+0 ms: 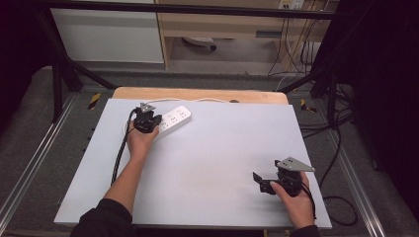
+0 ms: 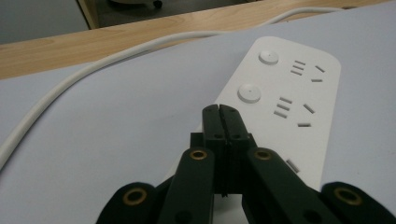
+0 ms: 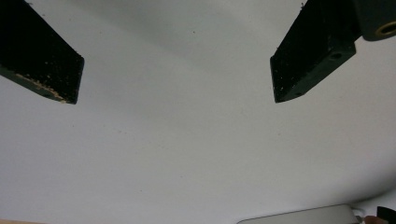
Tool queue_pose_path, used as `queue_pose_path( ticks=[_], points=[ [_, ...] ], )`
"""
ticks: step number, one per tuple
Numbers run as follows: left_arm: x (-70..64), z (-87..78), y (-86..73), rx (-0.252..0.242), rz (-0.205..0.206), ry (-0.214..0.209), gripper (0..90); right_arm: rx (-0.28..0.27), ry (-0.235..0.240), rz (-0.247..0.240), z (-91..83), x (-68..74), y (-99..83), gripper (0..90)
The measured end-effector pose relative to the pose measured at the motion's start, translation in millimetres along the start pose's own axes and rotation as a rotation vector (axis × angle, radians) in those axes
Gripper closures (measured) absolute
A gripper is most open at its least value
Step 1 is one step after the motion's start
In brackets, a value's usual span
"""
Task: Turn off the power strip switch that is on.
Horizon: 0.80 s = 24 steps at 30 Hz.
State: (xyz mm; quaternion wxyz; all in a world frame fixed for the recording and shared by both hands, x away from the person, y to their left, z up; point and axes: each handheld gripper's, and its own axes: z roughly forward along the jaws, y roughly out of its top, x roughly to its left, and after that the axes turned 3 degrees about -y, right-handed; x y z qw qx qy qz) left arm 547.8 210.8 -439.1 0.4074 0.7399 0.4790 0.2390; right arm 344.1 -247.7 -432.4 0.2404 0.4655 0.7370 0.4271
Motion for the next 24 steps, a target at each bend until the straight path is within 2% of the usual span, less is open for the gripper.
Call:
queue_pose_path(
  ticks=[2, 6, 24],
  points=[
    [-2.0, 0.6, 0.2, 0.001, 0.016, 0.012, 90.0, 0.000, 0.000, 0.000, -0.2, 0.0, 0.0, 3.6],
    [0.5, 0.8, -0.7, -0.010, -0.012, -0.003, 90.0, -0.001, -0.001, 0.001, -0.5, -0.2, -0.1, 3.5],
    [1.3, 0.4, -0.3, -0.010, -0.023, -0.005, 90.0, 0.003, -0.002, 0.003, -0.1, -0.6, -0.2, 3.6]
  ],
)
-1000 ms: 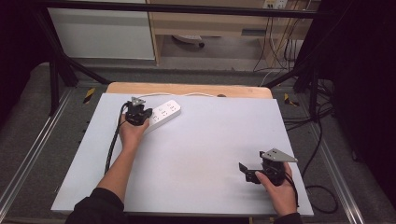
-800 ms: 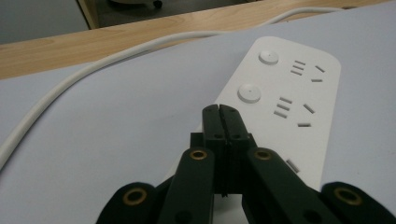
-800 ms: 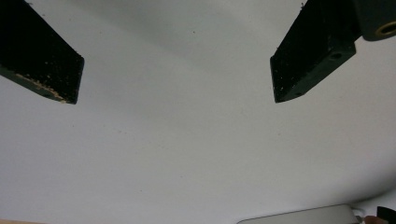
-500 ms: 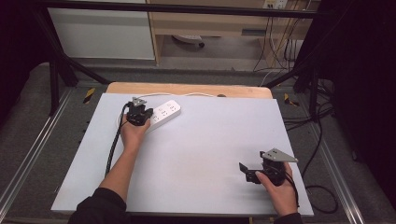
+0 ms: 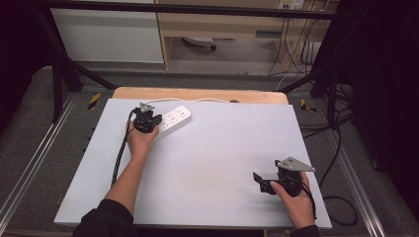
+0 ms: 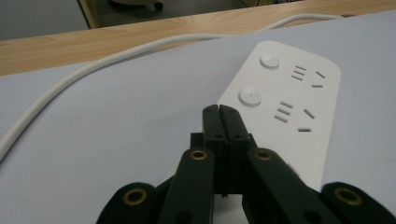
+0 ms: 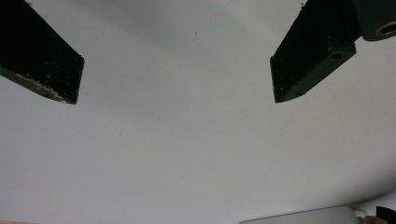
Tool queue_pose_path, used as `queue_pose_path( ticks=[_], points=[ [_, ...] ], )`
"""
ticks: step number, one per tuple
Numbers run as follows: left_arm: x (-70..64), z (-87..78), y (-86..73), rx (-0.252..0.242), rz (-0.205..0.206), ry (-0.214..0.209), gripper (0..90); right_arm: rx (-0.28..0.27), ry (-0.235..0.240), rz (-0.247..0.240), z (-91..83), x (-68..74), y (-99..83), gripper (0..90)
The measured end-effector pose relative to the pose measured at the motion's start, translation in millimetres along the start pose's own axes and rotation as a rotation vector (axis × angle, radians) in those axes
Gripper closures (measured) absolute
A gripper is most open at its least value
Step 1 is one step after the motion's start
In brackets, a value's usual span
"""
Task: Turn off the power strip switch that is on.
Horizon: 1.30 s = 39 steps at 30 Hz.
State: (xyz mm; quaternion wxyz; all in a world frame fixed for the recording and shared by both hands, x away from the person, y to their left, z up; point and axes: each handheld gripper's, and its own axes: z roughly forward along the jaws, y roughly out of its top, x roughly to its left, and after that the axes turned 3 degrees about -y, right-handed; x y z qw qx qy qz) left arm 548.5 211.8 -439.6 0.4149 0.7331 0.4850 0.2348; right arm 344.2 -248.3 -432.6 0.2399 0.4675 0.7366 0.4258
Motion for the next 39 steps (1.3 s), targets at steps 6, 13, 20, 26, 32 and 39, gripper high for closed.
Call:
queue_pose_path(
  ticks=[6, 13, 20, 26, 32, 39],
  points=[
    [0.2, 0.1, 0.1, -0.001, 0.007, -0.001, 90.0, 0.001, 0.000, 0.002, 0.5, 0.2, 0.0, 3.5],
    [0.0, -0.1, 0.0, -0.001, 0.008, -0.001, 90.0, 0.000, 0.001, 0.000, 0.7, 0.2, 0.1, 3.6],
    [1.2, -1.2, 0.4, 0.004, -0.017, -0.008, 90.0, 0.001, 0.001, -0.002, 0.9, 0.4, 0.3, 3.6],
    [0.6, -3.0, 2.7, -0.005, -0.024, -0.004, 90.0, -0.001, 0.000, -0.005, 1.0, 0.5, 0.8, 3.6],
    [-4.2, -2.8, 3.1, -0.029, -0.043, -0.033, 90.0, -0.007, -0.002, -0.002, -0.1, -0.6, 1.0, 3.6],
    [-7.4, -7.9, 7.1, -0.054, -0.045, -0.061, 90.0, -0.009, -0.005, -0.001, -0.2, -0.7, 1.4, 3.5]
  ],
)
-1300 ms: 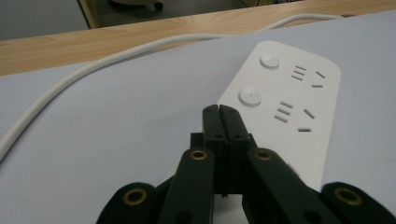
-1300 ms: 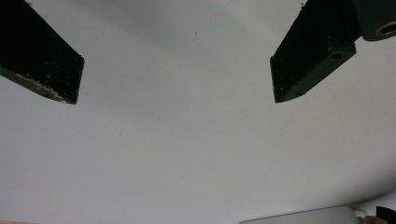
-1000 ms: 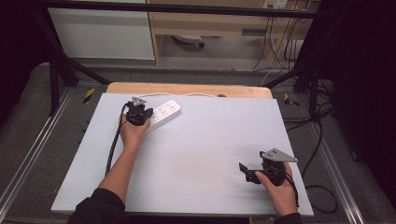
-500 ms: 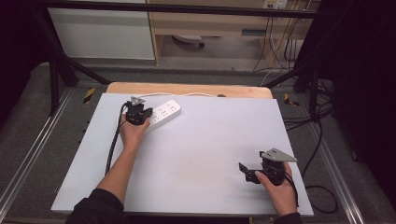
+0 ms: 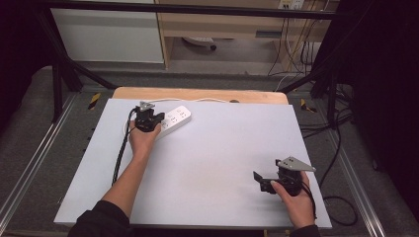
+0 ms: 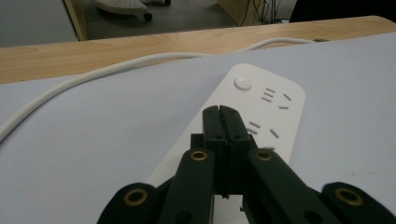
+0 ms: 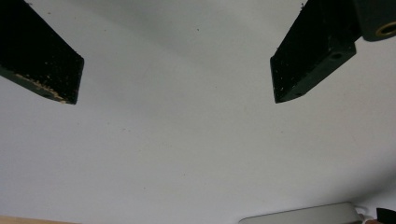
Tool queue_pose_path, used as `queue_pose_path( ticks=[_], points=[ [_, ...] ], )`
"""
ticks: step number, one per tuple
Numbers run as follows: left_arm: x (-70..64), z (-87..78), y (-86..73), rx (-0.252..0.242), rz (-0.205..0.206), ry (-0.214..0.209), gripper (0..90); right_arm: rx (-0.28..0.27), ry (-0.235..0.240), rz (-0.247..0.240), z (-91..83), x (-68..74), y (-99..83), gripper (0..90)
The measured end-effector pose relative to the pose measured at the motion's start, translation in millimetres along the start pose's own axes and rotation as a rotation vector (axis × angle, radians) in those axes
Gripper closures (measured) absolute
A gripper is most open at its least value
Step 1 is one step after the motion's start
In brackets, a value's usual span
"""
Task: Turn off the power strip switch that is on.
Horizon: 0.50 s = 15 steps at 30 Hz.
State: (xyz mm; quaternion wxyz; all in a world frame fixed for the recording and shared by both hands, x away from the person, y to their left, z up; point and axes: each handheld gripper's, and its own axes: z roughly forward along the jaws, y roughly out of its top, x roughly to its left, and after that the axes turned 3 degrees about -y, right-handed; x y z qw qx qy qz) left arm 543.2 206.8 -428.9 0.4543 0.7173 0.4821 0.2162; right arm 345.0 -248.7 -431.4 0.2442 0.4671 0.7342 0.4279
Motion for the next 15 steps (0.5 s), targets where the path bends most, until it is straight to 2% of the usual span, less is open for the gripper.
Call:
queue_pose_path(
  ticks=[7, 8, 10, 12, 15],
  points=[
    [-2.8, -7.5, 4.8, -0.027, -0.007, -0.032, 89.7, -0.002, 0.001, -0.002, 0.5, 1.2, 0.4, 3.5],
    [-3.6, -8.3, 5.4, -0.027, 0.000, -0.028, 81.8, -0.002, 0.002, -0.001, 0.5, 1.5, 0.6, 3.4],
    [-5.1, -10.3, 5.9, -0.023, 0.001, -0.034, 76.0, -0.001, 0.004, -0.005, 0.6, 1.6, 0.7, 3.4],
    [-7.0, -12.6, 6.3, -0.034, 0.007, -0.032, 66.4, -0.001, 0.003, -0.005, 0.7, 1.7, 0.9, 3.5],
    [-9.3, -15.5, 7.2, -0.047, 0.009, -0.057, 54.7, -0.005, 0.002, -0.003, 0.4, 1.9, 1.2, 3.4]
  ],
)
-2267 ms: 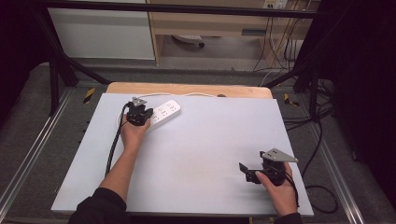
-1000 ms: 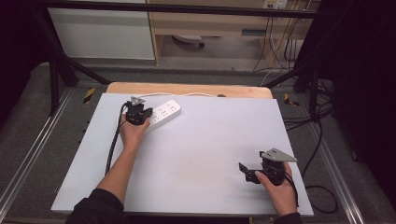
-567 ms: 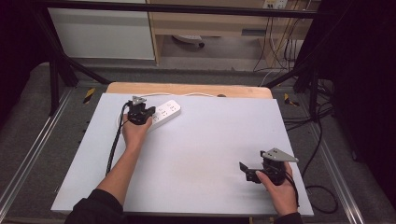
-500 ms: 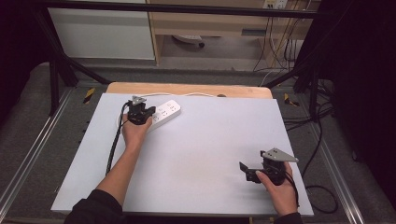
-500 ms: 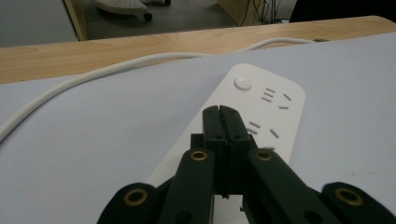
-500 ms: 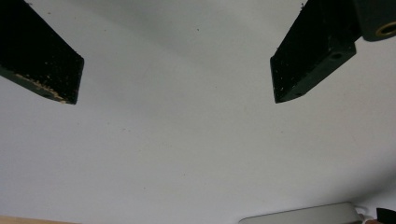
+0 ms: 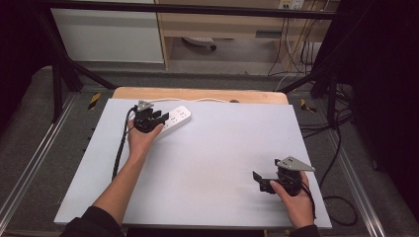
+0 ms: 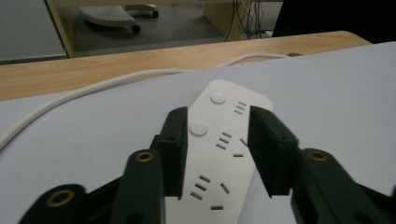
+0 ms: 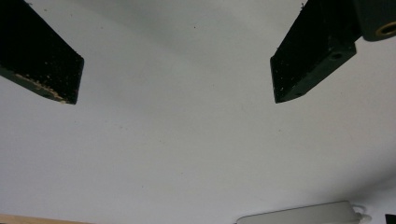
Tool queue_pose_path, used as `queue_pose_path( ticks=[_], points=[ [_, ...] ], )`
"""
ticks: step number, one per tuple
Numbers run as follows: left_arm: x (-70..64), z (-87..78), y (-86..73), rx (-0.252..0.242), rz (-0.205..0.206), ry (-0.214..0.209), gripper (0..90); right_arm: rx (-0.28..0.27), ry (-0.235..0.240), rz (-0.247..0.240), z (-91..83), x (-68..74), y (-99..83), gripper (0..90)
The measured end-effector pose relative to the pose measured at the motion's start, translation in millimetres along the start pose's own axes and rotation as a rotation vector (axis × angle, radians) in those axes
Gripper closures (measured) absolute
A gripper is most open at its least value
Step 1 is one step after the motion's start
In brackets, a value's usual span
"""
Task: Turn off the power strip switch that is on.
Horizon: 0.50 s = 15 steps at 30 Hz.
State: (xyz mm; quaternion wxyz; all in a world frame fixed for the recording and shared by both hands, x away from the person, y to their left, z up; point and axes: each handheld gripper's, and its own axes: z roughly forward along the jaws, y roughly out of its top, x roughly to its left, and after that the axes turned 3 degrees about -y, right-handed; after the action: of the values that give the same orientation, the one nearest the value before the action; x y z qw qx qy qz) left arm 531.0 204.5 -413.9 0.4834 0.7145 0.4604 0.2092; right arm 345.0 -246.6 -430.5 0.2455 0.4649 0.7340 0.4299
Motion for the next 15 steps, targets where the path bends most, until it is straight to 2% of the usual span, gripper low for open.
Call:
queue_pose_path(
  ticks=[2, 3, 5, 7, 13, 15],
  points=[
    [-1.0, -1.5, 0.6, 0.001, -0.019, -0.034, 48.6, 0.001, 0.001, 0.000, 0.0, 0.1, 0.1, 3.5],
    [-2.1, -2.6, 0.9, 0.004, -0.030, -0.034, 47.2, 0.002, 0.001, -0.001, 0.2, 0.2, 0.2, 3.5],
    [-4.2, -4.2, 1.6, 0.013, -0.033, -0.021, 36.2, 0.001, 0.003, -0.001, 0.1, 0.7, 0.4, 3.4],
    [-5.8, -7.3, 2.1, 0.009, -0.034, -0.021, 33.9, 0.002, 0.005, -0.002, 0.1, 0.9, 0.7, 3.4],
    [-12.1, -17.4, 3.1, -0.003, -0.053, -0.016, 16.3, 0.000, 0.007, -0.003, 0.9, 1.7, 1.7, 3.3],
    [-14.8, -21.5, 3.6, 0.013, -0.050, -0.018, 13.2, -0.001, 0.008, -0.001, 1.0, 2.0, 1.9, 3.3]
  ],
)
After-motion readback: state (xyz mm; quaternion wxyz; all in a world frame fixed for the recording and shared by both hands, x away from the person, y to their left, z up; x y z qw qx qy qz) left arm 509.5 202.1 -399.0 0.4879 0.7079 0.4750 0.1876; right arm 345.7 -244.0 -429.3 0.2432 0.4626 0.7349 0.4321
